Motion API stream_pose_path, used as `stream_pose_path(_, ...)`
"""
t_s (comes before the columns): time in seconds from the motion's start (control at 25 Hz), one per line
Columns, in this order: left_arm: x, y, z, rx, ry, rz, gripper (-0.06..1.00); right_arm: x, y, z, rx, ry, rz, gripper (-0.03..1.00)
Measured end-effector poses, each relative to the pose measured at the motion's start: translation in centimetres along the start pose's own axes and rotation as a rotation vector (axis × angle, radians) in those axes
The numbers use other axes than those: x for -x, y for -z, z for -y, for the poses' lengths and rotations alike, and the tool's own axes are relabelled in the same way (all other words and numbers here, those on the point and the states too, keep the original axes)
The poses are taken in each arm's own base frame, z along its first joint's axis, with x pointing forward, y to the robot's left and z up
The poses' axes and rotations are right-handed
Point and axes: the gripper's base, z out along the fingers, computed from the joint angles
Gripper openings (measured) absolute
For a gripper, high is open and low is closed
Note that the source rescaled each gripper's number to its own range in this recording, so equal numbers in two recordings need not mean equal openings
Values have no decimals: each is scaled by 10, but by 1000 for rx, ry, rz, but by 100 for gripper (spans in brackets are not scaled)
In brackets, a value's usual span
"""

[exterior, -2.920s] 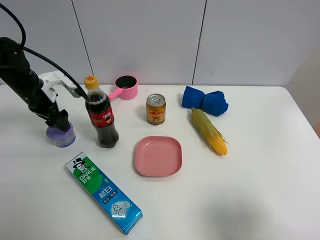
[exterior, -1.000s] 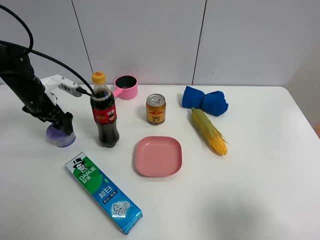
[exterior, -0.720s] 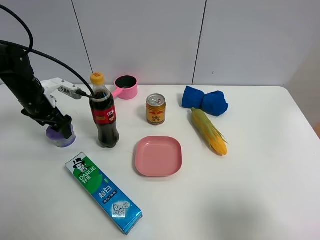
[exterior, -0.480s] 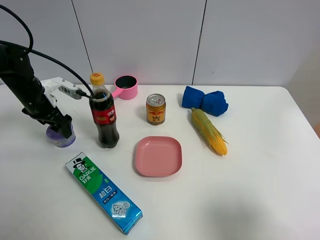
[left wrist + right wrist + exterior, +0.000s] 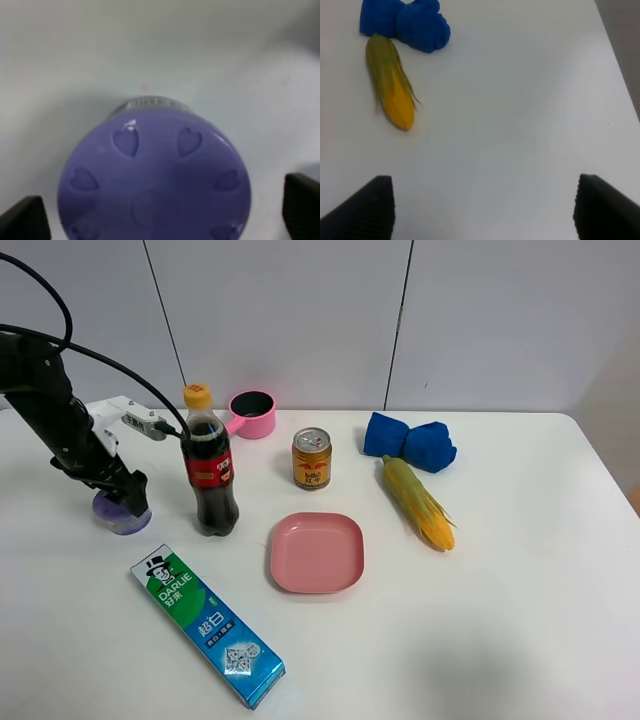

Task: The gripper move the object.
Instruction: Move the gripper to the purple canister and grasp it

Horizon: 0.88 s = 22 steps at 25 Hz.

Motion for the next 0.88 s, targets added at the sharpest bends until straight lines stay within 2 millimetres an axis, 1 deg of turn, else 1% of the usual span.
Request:
stream_pose_path(0.12, 0, -7, -1, 1, -8, -11, 100, 0, 0, 0, 0, 0, 0, 100)
stream_pose_path(0.4, 2, -10, -3, 20, -13, 12, 100, 0, 0, 0, 0, 0, 0, 100)
stream_pose_path(0.56, 2, -17, -3, 14, -14, 1, 100, 0, 0, 0, 0, 0, 0, 100)
stream_pose_path(0.88, 1, -17, -4, 24, -26, -1, 100, 0, 0, 0, 0, 0, 0, 100)
